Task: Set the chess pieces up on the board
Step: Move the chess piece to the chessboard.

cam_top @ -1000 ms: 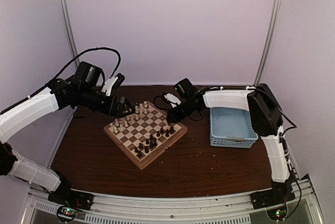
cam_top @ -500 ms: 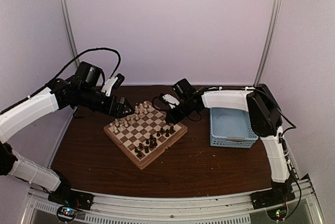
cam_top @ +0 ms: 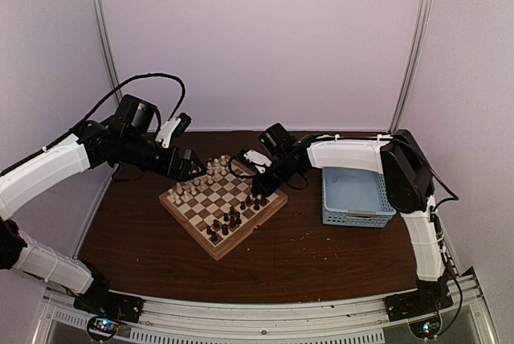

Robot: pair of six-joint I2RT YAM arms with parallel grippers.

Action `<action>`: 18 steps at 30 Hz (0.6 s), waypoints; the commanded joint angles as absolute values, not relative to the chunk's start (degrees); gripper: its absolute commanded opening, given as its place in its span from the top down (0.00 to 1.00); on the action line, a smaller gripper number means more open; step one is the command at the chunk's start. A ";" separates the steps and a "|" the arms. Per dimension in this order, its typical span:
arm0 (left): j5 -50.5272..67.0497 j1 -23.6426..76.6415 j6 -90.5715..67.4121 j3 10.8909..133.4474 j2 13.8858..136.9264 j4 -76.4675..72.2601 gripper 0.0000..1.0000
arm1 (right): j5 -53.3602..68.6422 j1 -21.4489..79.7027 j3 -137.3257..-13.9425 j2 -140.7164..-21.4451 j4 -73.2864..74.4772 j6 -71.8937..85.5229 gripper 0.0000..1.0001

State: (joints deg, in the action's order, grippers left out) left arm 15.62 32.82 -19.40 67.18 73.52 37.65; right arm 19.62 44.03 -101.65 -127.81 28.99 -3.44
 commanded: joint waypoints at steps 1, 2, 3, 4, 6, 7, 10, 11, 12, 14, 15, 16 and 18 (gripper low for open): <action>15.96 32.43 -18.87 67.13 72.43 36.83 0.04 | 18.52 44.47 -100.90 -124.59 30.77 -4.84 0.90; 15.91 32.43 -18.89 67.10 72.42 36.83 0.04 | 18.34 44.40 -100.85 -124.55 30.95 -4.99 0.89; 15.84 32.43 -18.85 67.07 72.44 36.83 0.04 | 18.22 44.46 -100.82 -124.46 31.06 -5.08 0.89; 15.97 32.43 -18.88 67.06 72.50 36.83 0.04 | 18.12 44.49 -100.81 -124.47 31.11 -5.10 0.89; 15.99 32.43 -18.93 67.06 72.42 36.83 0.04 | 18.05 44.53 -100.81 -124.54 31.13 -5.24 0.87; 15.93 32.43 -18.89 67.06 72.42 36.83 0.04 | 18.07 44.56 -100.81 -124.54 31.06 -5.24 0.87; 15.79 32.43 -18.86 66.91 72.34 36.83 0.04 | 17.91 44.54 -100.81 -124.64 30.89 -5.27 0.85; 15.82 32.43 -18.89 66.89 72.27 36.85 0.04 | 17.90 44.56 -100.81 -124.63 30.78 -5.22 0.83; 15.87 32.43 -18.92 66.84 72.25 36.83 0.04 | 17.82 44.56 -100.81 -124.71 30.69 -5.22 0.79; 15.76 32.41 -18.90 66.73 72.13 36.87 0.04 | 17.82 44.56 -100.90 -124.74 30.51 -5.06 0.76; 15.78 32.43 -18.90 66.71 72.08 36.83 0.04 | 17.85 44.56 -100.98 -124.64 30.38 -5.06 0.76; 15.76 32.43 -18.90 66.71 72.05 36.83 0.04 | 17.86 44.55 -100.98 -124.55 30.22 -4.99 0.76; 15.79 32.43 -18.89 66.71 71.98 36.88 0.04 | 17.98 44.52 -101.15 -124.38 30.00 -4.87 0.75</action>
